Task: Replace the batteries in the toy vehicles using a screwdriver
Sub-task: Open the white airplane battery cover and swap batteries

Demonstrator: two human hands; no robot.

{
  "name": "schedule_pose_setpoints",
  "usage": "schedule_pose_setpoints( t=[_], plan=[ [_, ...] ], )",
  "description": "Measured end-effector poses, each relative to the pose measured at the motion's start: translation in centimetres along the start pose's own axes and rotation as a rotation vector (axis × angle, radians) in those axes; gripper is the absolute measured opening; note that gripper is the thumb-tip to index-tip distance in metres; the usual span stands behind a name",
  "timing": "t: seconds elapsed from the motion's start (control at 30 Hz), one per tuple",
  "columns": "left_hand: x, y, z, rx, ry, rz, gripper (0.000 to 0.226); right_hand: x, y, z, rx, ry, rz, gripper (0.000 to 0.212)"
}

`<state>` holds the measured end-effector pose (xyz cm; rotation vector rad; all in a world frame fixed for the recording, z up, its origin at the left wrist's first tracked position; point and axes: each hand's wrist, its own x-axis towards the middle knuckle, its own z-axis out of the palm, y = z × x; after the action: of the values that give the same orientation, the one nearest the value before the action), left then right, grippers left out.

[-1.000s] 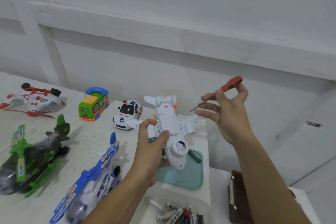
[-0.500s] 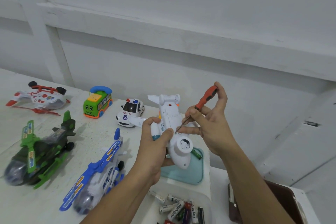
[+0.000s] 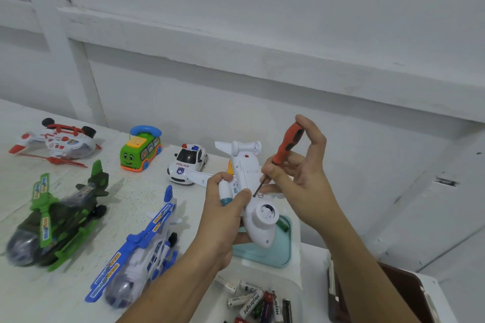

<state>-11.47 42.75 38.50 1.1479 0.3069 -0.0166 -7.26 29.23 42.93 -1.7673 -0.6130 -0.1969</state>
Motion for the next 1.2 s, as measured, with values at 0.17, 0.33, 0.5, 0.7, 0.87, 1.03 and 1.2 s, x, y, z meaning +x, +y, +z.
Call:
schedule_pose_setpoints(
  t=[0.17,0.33,0.5,0.7,0.87,1.03,1.2],
  plan=[
    [0.0,-0.2,-0.2,0.0,-0.009,-0.022,0.025,0.0,-1.2,0.1,-0.014,0.063,-0.221,0.045],
    [-0.1,-0.2,-0.2,0.007,-0.019,-0.029,0.025,1.0,-2.7,0.4,0.194,0.16,-0.139,0.031],
    [-0.3,-0.1,-0.1,0.012,-0.04,-0.023,0.023,1.3,-3.6,1.4,0.165,0.24,-0.221,0.046],
    [-0.2,0.1,-0.3,-0.008,-0.033,-0.026,0.025,1.2,-3.5,1.6,0.063,0.293,-0.357,0.009],
    [0.2,0.3,-0.3,-0.012,-0.026,-0.018,0.024,1.8,-3.4,1.0,0.079,0.306,-0.274,0.033],
    [0.3,0.2,-0.2,-0.006,-0.029,-0.025,0.024,2.4,-3.8,0.6,0.149,0.242,-0.153,0.033],
    [0.5,0.4,-0.2,-0.015,-0.027,-0.027,0.024,2.3,-3.7,0.3,0.147,0.22,-0.211,0.013]
  ],
)
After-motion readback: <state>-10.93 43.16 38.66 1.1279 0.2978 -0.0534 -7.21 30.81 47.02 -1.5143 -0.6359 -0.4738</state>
